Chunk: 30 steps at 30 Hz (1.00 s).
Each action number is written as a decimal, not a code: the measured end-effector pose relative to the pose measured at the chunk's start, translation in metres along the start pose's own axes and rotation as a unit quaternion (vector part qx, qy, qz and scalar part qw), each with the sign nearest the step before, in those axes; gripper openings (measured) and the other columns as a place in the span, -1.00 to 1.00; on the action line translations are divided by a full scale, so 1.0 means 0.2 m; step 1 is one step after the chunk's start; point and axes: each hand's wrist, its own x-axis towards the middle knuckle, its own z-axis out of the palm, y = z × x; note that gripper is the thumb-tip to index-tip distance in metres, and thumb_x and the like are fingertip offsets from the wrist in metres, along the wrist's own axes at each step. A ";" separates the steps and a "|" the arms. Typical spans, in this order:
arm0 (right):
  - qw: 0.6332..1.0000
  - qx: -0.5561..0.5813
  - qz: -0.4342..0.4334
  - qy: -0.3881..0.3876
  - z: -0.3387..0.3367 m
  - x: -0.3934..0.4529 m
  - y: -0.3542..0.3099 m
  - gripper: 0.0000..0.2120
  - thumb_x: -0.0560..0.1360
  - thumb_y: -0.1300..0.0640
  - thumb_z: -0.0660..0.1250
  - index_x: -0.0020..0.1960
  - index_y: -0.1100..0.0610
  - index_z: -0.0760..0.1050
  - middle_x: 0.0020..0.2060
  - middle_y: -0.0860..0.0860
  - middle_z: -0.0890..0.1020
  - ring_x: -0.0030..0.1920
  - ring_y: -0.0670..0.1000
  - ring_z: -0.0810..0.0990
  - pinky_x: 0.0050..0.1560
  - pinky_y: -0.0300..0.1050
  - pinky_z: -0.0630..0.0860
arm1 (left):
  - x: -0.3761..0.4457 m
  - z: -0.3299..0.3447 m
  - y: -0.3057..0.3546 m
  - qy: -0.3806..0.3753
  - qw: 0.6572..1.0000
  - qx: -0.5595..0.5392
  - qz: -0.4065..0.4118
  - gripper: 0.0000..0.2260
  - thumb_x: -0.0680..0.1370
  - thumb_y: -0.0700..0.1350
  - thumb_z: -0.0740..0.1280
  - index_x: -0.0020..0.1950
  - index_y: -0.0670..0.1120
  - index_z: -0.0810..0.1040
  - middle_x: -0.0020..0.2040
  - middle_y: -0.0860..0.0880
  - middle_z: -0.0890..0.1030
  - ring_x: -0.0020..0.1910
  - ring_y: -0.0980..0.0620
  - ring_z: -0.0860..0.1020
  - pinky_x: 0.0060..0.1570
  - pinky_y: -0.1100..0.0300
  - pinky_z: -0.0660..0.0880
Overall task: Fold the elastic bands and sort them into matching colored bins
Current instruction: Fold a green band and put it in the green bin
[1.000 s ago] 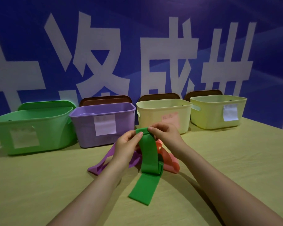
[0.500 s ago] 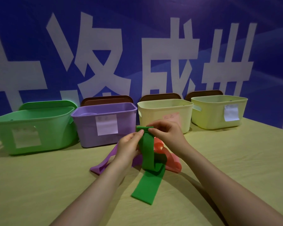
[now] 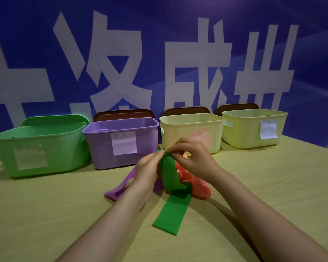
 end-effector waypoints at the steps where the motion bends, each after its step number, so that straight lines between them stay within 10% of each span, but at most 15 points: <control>1: 0.999 0.025 0.025 -0.001 0.00 0.00 -0.01 -0.83 0.53 0.24 0.33 0.07 0.09 0.64 -0.12 -0.18 0.54 -0.07 -0.19 0.53 -0.05 -0.36 0.49 | 0.00 0.00 0.00 0.004 1.000 0.000 0.009 -0.82 0.56 -0.08 0.33 0.06 -0.14 0.63 -0.07 -0.16 0.68 -0.05 -0.10 0.64 -0.05 0.07 0.55; 10: 0.957 0.198 0.214 0.006 0.03 0.00 -0.03 -0.90 0.54 0.08 0.32 0.01 0.05 0.59 -0.17 -0.05 0.66 -0.24 -0.19 0.60 -0.23 -0.37 0.53 | -0.02 0.00 0.01 0.007 0.991 0.080 0.107 -0.91 0.57 -0.08 0.32 -0.05 0.00 0.63 -0.08 -0.05 0.69 -0.03 -0.02 0.64 0.00 0.10 0.58; 19: 0.971 0.160 0.171 0.039 0.04 0.01 -0.03 -0.90 0.53 0.18 0.35 -0.17 0.13 0.54 -0.26 0.09 0.60 -0.24 -0.05 0.56 -0.12 -0.06 0.58 | -0.03 0.01 0.02 0.008 0.962 0.178 0.208 -0.85 0.59 -0.08 0.29 -0.14 0.00 0.62 -0.21 -0.09 0.66 -0.16 -0.06 0.62 -0.16 0.04 0.57; 30: 0.967 0.175 0.165 0.087 0.06 0.01 -0.01 -0.97 0.50 0.21 0.39 -0.09 0.13 0.61 -0.24 0.01 0.66 -0.23 -0.15 0.61 -0.14 -0.27 0.58 | -0.01 0.01 0.02 -0.016 1.000 -0.020 0.001 -0.82 0.58 -0.08 0.29 0.05 -0.16 0.61 -0.07 -0.18 0.68 -0.06 -0.11 0.65 -0.09 0.06 0.58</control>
